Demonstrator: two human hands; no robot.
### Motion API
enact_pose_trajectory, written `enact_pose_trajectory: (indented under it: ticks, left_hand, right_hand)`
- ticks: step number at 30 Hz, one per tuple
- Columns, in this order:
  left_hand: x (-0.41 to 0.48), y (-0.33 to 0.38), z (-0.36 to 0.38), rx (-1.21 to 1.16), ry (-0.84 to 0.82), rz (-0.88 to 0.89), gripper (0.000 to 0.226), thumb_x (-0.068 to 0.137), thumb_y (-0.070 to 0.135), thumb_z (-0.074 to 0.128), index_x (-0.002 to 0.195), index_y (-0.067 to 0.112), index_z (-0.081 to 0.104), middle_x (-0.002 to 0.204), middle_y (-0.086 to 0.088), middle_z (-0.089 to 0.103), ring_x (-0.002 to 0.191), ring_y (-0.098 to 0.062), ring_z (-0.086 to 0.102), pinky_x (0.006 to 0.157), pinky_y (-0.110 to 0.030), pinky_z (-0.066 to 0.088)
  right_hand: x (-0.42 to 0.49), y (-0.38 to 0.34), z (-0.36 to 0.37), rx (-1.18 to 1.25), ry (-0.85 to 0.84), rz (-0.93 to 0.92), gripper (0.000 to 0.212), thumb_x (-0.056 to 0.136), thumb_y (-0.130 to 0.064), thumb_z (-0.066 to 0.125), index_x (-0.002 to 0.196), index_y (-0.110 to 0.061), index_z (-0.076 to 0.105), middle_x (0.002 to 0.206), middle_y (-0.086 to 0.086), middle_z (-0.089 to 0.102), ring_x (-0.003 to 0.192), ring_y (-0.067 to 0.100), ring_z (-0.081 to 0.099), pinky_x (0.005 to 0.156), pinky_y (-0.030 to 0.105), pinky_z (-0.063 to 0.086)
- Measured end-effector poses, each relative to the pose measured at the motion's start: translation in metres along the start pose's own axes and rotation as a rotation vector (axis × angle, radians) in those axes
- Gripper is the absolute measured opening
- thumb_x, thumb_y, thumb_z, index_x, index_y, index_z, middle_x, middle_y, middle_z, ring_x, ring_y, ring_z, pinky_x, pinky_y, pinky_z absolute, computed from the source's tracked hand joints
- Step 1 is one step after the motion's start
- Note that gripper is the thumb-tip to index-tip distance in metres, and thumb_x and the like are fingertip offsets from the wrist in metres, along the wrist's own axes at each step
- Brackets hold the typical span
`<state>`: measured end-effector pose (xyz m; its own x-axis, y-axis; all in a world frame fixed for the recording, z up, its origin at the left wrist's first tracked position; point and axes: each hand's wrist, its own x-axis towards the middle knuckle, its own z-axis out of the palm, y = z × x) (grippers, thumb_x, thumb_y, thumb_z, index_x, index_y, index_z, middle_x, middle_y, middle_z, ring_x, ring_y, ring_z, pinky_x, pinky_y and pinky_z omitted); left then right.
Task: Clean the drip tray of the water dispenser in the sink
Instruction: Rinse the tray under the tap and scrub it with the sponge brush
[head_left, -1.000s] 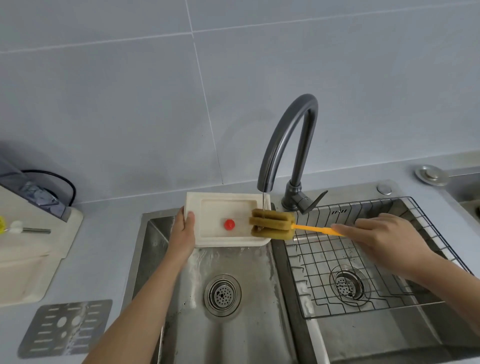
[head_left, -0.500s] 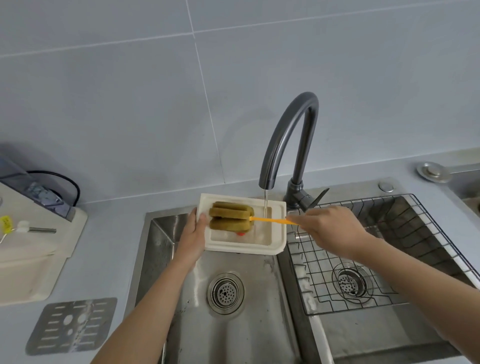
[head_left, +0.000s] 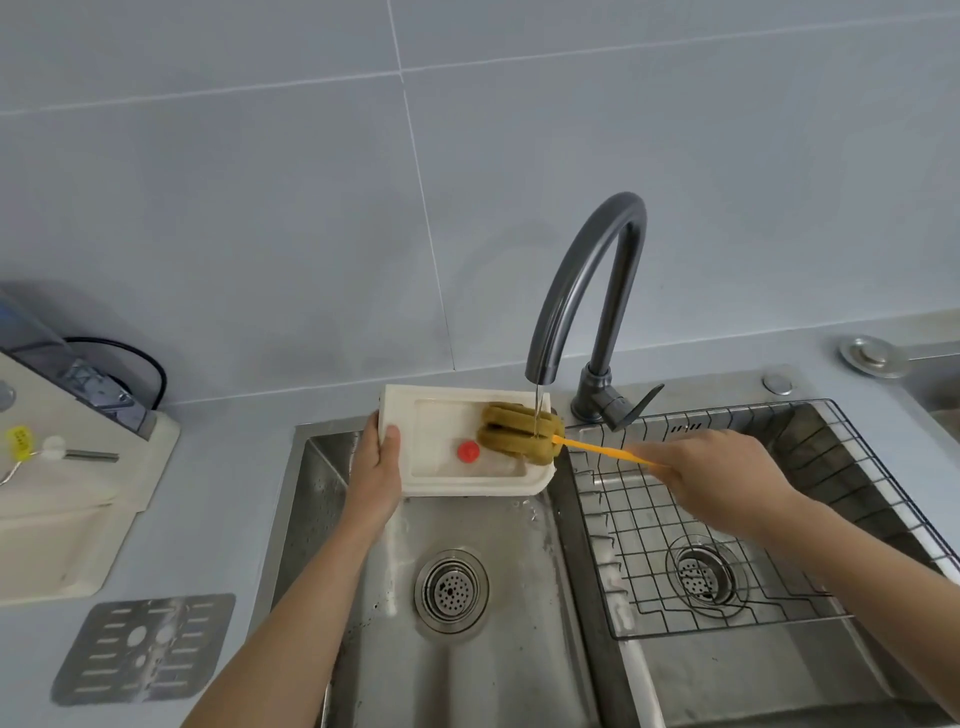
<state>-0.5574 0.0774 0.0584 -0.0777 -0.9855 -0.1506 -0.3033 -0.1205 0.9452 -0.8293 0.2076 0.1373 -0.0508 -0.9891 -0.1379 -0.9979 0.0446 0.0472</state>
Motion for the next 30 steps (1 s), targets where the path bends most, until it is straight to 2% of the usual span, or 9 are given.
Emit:
enact_pose_trajectory:
  ticks: [10,13,14,16,19,22,27,29,30]
  left_hand:
    - [-0.006,0.004,0.007,-0.014,0.032,-0.011,0.046,0.099,0.027,0.029,0.143,0.018,0.026,0.141,-0.003,0.041,0.121,-0.009,0.038,0.098,-0.025,0.029]
    - [-0.008,0.005,0.011,-0.074,0.006,-0.039,0.044,0.099,0.029,0.028,0.142,0.018,0.029,0.14,-0.004,0.043,0.129,-0.02,0.041,0.105,-0.031,0.033]
    - [-0.007,0.005,0.012,-0.089,0.002,-0.053,0.044,0.099,0.029,0.028,0.141,0.019,0.029,0.138,-0.003,0.044,0.129,-0.021,0.041,0.106,-0.033,0.033]
    - [-0.006,0.005,0.012,-0.105,0.003,-0.092,0.045,0.099,0.03,0.028,0.142,0.018,0.028,0.134,0.001,0.043,0.127,-0.019,0.041,0.102,-0.029,0.033]
    - [-0.003,0.003,0.011,-0.133,0.024,-0.164,0.046,0.098,0.034,0.029,0.141,0.018,0.031,0.133,-0.003,0.048,0.117,-0.022,0.048,0.093,-0.033,0.041]
    - [-0.003,0.003,0.01,-0.174,0.025,-0.234,0.044,0.097,0.036,0.03,0.138,0.02,0.034,0.123,-0.005,0.053,0.105,-0.024,0.054,0.077,-0.036,0.051]
    - [-0.012,0.008,0.014,-0.203,-0.016,-0.284,0.043,0.097,0.037,0.03,0.136,0.021,0.035,0.124,-0.004,0.053,0.109,-0.026,0.055,0.094,-0.048,0.047]
    - [-0.017,0.012,0.015,-0.229,-0.029,-0.274,0.039,0.098,0.033,0.03,0.134,0.019,0.038,0.116,-0.004,0.054,0.098,-0.023,0.055,0.085,-0.044,0.048]
    - [-0.019,0.014,0.016,-0.233,-0.033,-0.271,0.038,0.098,0.033,0.03,0.133,0.019,0.038,0.115,-0.004,0.054,0.096,-0.023,0.055,0.082,-0.041,0.048]
  right_hand:
    - [-0.032,0.0,0.004,-0.023,0.035,-0.044,0.038,0.095,-0.022,0.039,0.127,-0.042,0.043,0.104,-0.011,0.067,0.093,0.016,0.064,0.067,0.026,0.046]
    - [-0.045,0.011,0.006,-0.016,0.173,-0.103,0.044,0.059,-0.015,0.082,0.094,-0.038,0.068,0.06,-0.012,0.066,0.046,0.013,0.062,0.036,0.023,0.04]
    - [-0.051,0.017,0.007,0.005,0.211,-0.118,0.05,0.044,-0.009,0.088,0.084,-0.034,0.071,0.046,-0.012,0.058,0.031,0.014,0.053,0.029,0.019,0.03]
    - [-0.065,0.028,0.008,0.063,0.234,-0.095,0.049,0.05,-0.008,0.08,0.088,-0.036,0.068,0.04,-0.013,0.051,0.024,0.017,0.046,0.033,0.014,0.019]
    - [-0.09,0.039,0.003,0.17,0.304,-0.058,0.027,0.079,-0.028,0.043,0.102,-0.037,0.053,0.043,-0.013,0.049,0.027,0.014,0.047,0.036,0.012,0.015]
    - [-0.107,0.045,0.012,0.278,0.299,0.096,0.039,0.093,-0.051,0.018,0.11,-0.037,0.051,0.047,-0.022,0.042,0.033,0.009,0.047,0.033,0.014,0.024]
    - [-0.13,0.042,0.035,0.663,0.162,0.412,0.022,0.071,-0.081,0.03,0.089,-0.076,0.042,0.062,-0.015,0.067,0.08,0.008,0.056,0.066,0.024,0.042]
    - [-0.127,0.03,0.047,0.736,0.126,0.522,0.029,0.072,-0.079,0.036,0.088,-0.066,0.057,0.066,-0.006,0.067,0.072,0.014,0.06,0.064,0.026,0.043]
    - [-0.124,0.025,0.055,0.759,0.082,0.573,0.023,0.084,-0.056,0.048,0.097,-0.049,0.066,0.064,0.0,0.066,0.069,0.017,0.061,0.065,0.028,0.044]
